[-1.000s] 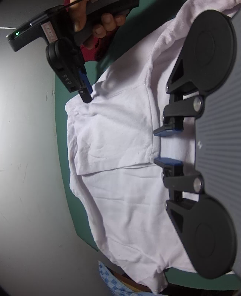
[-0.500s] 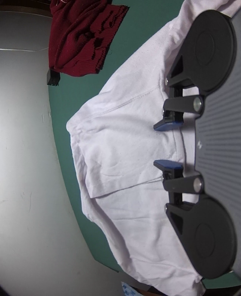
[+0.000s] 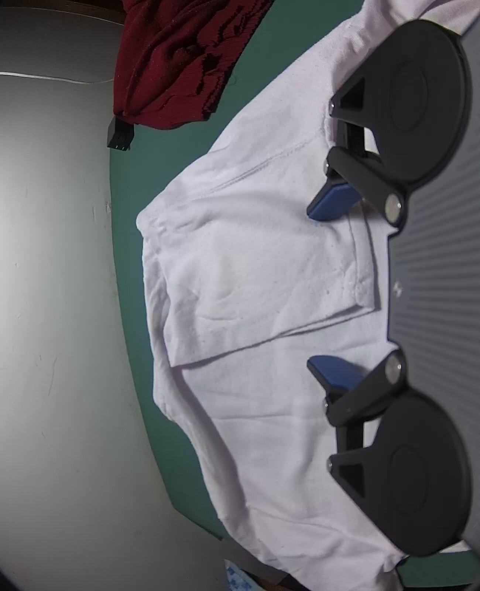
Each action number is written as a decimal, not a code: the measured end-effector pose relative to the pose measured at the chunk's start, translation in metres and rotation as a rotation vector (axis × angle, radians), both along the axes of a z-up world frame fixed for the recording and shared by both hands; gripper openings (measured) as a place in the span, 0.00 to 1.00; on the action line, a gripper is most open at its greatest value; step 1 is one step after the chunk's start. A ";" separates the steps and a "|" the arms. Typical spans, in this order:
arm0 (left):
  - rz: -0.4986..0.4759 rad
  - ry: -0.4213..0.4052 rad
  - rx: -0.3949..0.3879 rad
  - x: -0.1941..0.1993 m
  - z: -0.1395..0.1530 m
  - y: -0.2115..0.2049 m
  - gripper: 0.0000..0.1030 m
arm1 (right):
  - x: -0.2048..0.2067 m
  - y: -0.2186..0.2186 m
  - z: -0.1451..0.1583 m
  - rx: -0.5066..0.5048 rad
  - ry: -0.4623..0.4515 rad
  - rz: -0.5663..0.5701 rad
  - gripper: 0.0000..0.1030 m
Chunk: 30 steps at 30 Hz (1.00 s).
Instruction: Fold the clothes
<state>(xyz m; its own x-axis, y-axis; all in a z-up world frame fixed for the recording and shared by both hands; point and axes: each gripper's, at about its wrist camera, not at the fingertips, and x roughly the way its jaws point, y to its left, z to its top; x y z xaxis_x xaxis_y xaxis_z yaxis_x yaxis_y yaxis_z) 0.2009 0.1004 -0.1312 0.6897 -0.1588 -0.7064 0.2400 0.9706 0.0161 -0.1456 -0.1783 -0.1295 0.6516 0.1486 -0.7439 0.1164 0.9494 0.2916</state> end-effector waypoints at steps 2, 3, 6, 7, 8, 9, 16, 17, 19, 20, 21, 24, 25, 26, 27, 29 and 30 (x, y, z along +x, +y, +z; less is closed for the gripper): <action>0.014 0.010 -0.008 0.001 0.000 0.001 0.84 | 0.003 0.003 -0.002 0.001 -0.012 -0.002 0.35; 0.018 0.011 -0.007 0.001 0.000 0.001 0.86 | 0.006 0.004 -0.002 0.007 -0.008 0.009 0.13; 0.024 0.011 -0.005 0.002 -0.001 0.002 0.87 | 0.008 0.005 0.003 -0.011 -0.023 0.012 0.08; 0.023 0.011 -0.007 0.001 -0.001 0.003 0.87 | 0.007 0.005 0.006 -0.017 -0.036 0.016 0.08; 0.021 0.011 -0.007 0.002 -0.002 0.003 0.88 | 0.007 0.005 0.009 -0.018 -0.049 0.019 0.08; 0.020 0.012 -0.006 0.002 -0.002 0.003 0.88 | 0.007 0.003 0.014 -0.014 -0.059 0.024 0.08; 0.021 0.032 0.012 0.007 -0.003 0.004 0.94 | -0.006 0.024 0.046 -0.118 -0.140 0.214 0.08; 0.023 0.033 0.015 0.008 -0.003 0.004 0.96 | -0.010 0.032 0.050 -0.152 -0.151 0.265 0.08; 0.021 0.040 0.006 0.010 -0.003 0.006 0.96 | -0.016 0.047 0.054 -0.236 -0.152 0.355 0.08; 0.020 0.044 0.002 0.011 -0.003 0.006 0.96 | -0.019 0.053 0.054 -0.257 -0.148 0.394 0.08; 0.018 0.044 0.003 0.011 -0.004 0.006 0.96 | -0.021 0.058 0.054 -0.271 -0.142 0.428 0.08; 0.016 0.045 0.003 0.011 -0.004 0.006 0.97 | -0.028 0.068 0.049 -0.285 -0.117 0.497 0.08; 0.015 0.045 0.003 0.011 -0.004 0.006 0.97 | -0.029 0.071 0.045 -0.288 -0.106 0.507 0.08; 0.014 0.045 0.003 0.011 -0.004 0.007 0.97 | -0.029 0.074 0.041 -0.278 -0.090 0.513 0.08; 0.014 0.045 0.003 0.011 -0.004 0.006 0.97 | -0.029 0.077 0.035 -0.258 -0.064 0.524 0.10; 0.014 0.048 0.005 0.012 -0.004 0.006 0.97 | -0.027 0.086 0.022 -0.193 0.022 0.562 0.13; 0.013 0.051 0.005 0.013 -0.003 0.006 0.97 | -0.029 0.090 0.017 -0.173 0.050 0.576 0.19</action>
